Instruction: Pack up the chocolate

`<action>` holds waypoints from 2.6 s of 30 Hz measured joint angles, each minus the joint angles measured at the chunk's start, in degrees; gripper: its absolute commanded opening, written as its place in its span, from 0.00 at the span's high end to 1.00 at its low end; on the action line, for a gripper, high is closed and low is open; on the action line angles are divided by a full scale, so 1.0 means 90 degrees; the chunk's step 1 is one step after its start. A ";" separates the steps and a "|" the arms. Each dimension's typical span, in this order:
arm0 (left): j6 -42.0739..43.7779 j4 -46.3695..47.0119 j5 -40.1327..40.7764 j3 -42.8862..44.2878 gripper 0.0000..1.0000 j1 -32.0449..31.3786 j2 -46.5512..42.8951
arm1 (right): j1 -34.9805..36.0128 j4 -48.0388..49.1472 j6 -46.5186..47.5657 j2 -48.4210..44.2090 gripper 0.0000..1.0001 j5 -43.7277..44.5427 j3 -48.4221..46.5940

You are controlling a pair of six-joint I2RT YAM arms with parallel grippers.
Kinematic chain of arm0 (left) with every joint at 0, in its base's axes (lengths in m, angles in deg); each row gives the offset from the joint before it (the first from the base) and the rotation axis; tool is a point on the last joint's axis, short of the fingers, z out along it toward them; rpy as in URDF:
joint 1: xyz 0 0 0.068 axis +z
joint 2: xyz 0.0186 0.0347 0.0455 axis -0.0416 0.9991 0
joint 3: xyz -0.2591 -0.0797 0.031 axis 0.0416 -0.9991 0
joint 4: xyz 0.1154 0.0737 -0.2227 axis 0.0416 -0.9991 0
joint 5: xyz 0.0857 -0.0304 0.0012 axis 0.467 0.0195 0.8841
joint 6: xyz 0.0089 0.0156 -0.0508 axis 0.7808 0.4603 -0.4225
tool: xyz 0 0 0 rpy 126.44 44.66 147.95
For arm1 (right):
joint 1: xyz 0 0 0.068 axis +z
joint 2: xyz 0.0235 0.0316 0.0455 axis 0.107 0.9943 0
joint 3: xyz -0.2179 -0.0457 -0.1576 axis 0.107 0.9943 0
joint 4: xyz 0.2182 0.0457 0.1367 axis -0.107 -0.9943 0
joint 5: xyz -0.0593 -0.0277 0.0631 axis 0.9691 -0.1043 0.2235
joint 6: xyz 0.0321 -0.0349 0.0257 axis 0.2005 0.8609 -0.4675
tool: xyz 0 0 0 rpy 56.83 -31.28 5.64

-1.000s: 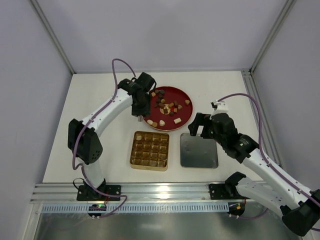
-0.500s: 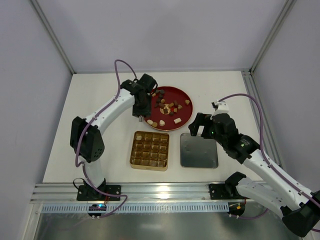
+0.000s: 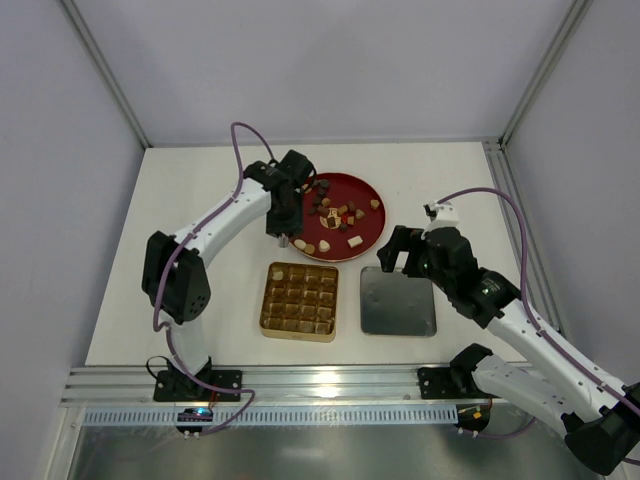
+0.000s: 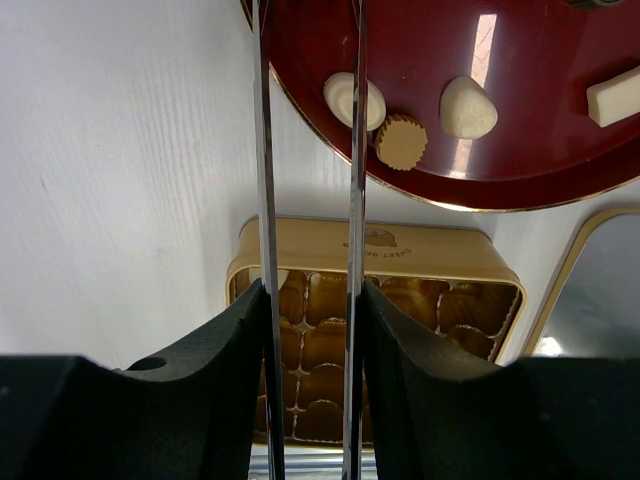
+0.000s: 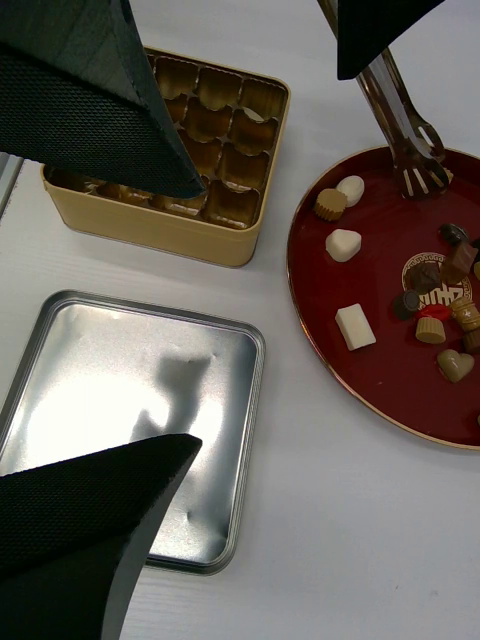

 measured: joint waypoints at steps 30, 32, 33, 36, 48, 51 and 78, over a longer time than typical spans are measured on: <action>0.0010 -0.0097 -0.0063 0.0019 0.67 -0.0100 0.0046 | 0.0000 -0.0002 0.0015 -0.0041 0.00 0.0022 0.0002; 0.0010 -0.0131 -0.0066 0.0049 0.68 -0.0117 0.0044 | 0.0000 -0.0002 0.0015 -0.0041 0.00 0.0022 0.0002; 0.0012 -0.0138 -0.0066 0.0056 0.68 -0.0119 0.0044 | 0.0000 -0.0002 0.0015 -0.0041 0.00 0.0022 0.0002; 0.0015 -0.0151 -0.0068 0.0061 0.68 -0.0146 0.0017 | 0.0000 -0.0002 0.0015 -0.0041 0.00 0.0022 0.0002; 0.0070 -0.0291 -0.0068 0.0272 0.68 -0.0148 -0.0044 | 0.0000 -0.0005 0.0015 -0.0041 0.00 0.0029 0.0029; 0.0121 -0.0342 -0.0066 0.0367 0.68 -0.0148 -0.0058 | 0.0000 -0.0002 0.0015 -0.0041 0.00 0.0039 0.0029; 0.0104 -0.0998 -0.0223 0.0197 0.68 -0.0532 -0.1719 | -0.0002 0.0022 0.0017 0.0185 0.00 0.0138 0.0029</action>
